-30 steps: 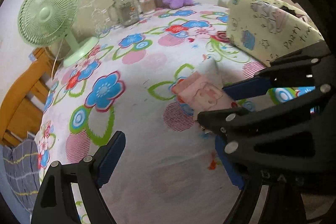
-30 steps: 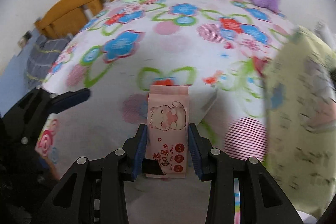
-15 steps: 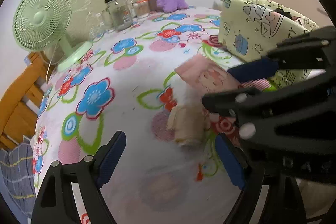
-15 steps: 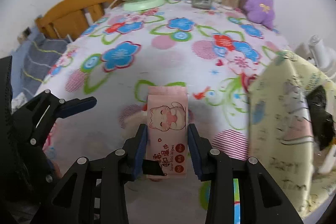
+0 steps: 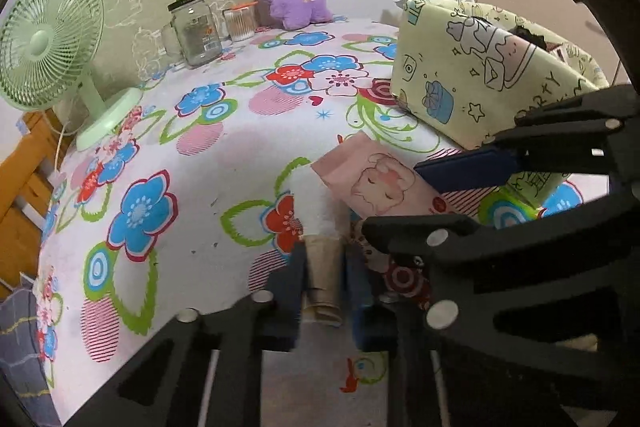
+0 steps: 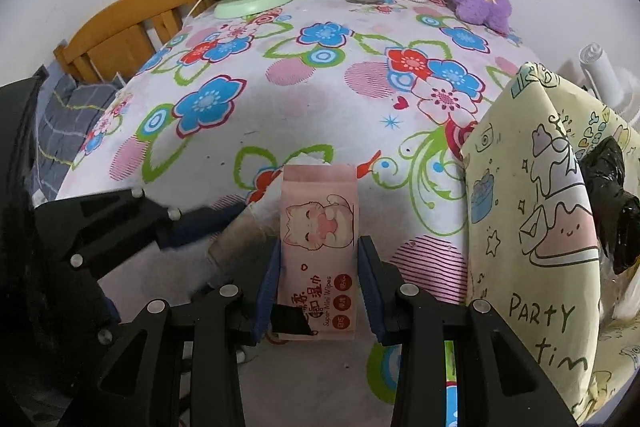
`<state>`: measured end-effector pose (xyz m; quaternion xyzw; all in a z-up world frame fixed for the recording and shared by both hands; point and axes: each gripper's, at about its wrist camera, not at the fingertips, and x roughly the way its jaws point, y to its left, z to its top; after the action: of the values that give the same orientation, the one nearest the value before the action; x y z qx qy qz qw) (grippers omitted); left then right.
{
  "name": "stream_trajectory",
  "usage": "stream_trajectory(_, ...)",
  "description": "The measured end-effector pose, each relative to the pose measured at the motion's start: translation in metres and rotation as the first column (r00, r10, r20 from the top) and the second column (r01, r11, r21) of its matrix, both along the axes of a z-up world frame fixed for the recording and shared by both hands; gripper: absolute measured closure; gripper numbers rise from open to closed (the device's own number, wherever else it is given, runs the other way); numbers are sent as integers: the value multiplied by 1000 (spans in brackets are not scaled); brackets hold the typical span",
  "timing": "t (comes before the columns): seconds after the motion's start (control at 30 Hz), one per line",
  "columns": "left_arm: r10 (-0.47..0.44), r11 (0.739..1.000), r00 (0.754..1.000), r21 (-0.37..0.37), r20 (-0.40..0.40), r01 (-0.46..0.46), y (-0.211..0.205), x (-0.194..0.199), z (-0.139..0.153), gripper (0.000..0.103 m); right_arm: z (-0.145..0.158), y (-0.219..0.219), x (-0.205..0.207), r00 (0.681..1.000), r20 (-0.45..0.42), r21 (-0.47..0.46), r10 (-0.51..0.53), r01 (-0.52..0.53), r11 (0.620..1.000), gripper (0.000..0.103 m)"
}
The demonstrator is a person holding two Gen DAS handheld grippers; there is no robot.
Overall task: Organize soft objects
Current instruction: 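Carry the towel and pink pack over the yellow gift box with both tools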
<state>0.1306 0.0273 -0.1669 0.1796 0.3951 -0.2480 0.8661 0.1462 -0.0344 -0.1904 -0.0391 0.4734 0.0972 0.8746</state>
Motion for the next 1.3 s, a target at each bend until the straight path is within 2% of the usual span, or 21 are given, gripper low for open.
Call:
stream_trajectory(0.17, 17, 999, 1000, 31, 11, -18, 1, -6, 4, 96, 1, -1, -3, 1000, -1, 4, 6, -6, 1000, 62)
stream_trajectory(0.4, 54, 998, 997, 24, 51, -55, 3, -20, 23, 96, 11, -3, -13, 1000, 27, -4, 11, -11, 1000, 62)
stream_trajectory(0.9, 132, 991, 983, -10, 128, -132, -4, -50, 68, 96, 58, -13, -47, 987, 149, -18, 52, -50, 999, 62)
stream_trajectory(1.3, 160, 987, 969, -42, 188, -155, -18, -67, 102, 96, 95, -32, -70, 969, 240, -11, 52, -51, 999, 62)
